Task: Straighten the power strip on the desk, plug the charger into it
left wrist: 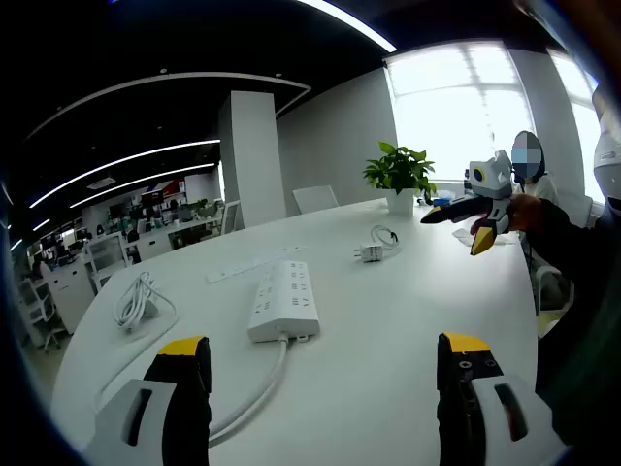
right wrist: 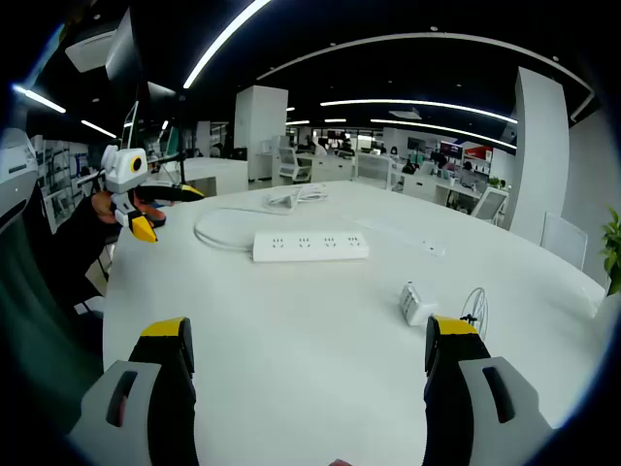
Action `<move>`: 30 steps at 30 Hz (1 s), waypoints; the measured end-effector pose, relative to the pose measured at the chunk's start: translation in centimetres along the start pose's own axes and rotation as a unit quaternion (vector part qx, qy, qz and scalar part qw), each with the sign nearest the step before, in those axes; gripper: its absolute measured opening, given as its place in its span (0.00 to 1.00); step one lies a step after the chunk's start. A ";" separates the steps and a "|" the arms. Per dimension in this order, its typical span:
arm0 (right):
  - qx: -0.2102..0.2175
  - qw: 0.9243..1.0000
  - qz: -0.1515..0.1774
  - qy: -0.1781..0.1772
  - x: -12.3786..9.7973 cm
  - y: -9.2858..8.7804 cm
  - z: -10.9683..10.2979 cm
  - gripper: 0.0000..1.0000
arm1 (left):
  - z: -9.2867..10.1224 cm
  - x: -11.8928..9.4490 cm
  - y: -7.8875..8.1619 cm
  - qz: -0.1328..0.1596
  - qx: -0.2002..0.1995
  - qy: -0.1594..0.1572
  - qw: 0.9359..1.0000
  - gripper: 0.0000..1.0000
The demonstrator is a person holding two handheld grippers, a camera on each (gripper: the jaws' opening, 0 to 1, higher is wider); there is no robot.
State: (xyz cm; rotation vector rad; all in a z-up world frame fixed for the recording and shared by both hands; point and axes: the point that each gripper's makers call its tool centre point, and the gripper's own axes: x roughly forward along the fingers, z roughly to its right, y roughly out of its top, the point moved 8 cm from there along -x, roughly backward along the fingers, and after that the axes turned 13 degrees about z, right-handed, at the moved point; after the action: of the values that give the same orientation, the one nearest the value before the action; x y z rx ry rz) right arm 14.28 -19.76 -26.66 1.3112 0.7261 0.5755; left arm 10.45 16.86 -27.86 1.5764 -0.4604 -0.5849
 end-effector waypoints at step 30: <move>0.003 1.000 -0.002 -0.001 -0.1 -0.2 0.1 1.00 | -0.5 2.3 0.3 -0.013 0.009 -0.008 1.000 1.00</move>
State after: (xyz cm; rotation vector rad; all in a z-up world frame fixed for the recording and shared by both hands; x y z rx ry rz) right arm 14.27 -19.98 -26.83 1.3150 0.7299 0.5691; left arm 12.54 15.79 -27.72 1.5967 -0.4593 -0.6156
